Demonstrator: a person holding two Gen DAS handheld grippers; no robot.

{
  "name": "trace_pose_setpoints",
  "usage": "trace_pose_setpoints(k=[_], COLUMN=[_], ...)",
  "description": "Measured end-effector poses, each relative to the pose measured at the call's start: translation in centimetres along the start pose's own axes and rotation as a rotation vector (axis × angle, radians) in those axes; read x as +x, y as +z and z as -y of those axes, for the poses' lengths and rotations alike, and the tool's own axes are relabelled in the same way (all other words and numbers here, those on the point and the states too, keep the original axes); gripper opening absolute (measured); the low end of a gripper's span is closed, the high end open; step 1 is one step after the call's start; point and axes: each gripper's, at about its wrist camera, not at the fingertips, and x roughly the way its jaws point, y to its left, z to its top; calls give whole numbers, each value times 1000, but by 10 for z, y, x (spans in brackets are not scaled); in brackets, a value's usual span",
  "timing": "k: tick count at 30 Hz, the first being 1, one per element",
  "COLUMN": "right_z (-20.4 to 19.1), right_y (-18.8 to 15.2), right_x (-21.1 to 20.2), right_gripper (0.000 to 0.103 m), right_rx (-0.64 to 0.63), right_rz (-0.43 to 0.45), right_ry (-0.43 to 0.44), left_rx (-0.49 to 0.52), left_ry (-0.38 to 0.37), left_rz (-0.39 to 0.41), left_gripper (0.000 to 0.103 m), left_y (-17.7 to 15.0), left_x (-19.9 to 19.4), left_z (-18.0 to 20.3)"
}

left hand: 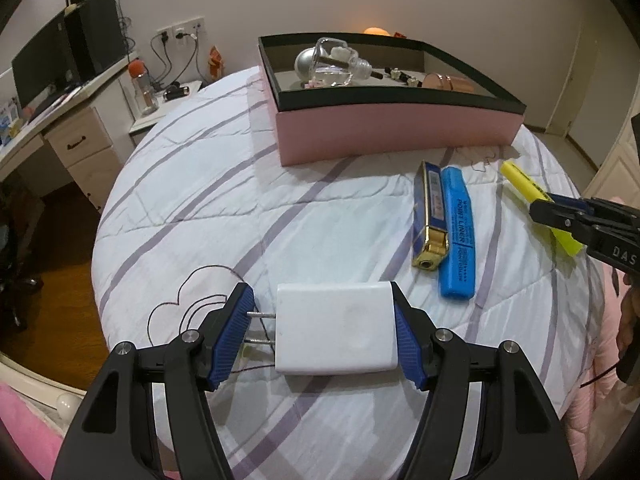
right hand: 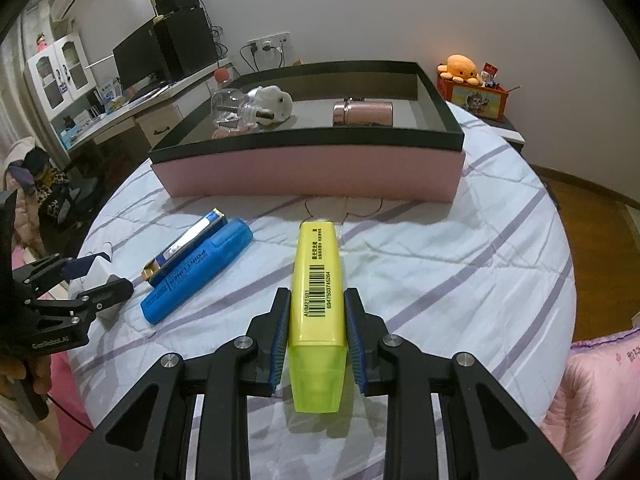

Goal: Organize rigid objects
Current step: 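Carry the charger with the left gripper while the right carries the highlighter over the box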

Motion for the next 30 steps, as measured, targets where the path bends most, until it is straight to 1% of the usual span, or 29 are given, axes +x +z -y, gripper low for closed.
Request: trace_pose_setpoints(k=[4,6,9,11,15,21,26,30], right_z=[-1,-1,-2,-2,-6,-14,-19,-20], right_y=[-2,-1,2,5,14,27,40,56], right_x=[0,-1,-7,-11,-22,-40,-52,-58], right_gripper=[27,27,27,27,27,27,27,27], right_rx=[4,7,7,4,-11,-37,-60,-76], right_rz=[-1,3,21,30,55,100,130,154], right_ry=[6,10,13,15,13,24,16,6], left_rx=[-1,-8,-6,-7,-14,8,21,37], left_ry=[16,18,28,21,-3,-49,-50,-58], left_rz=[12,16,21,23,59,126,185,231], left_gripper=[69,66,66,66,66,66,66,66], left_y=[-2,-1,0,1,9,33,56,81], left_x=[3,2,0,-3,-17,-44,-64,-75], left_z=[1,1,3,4,7,20,33,41])
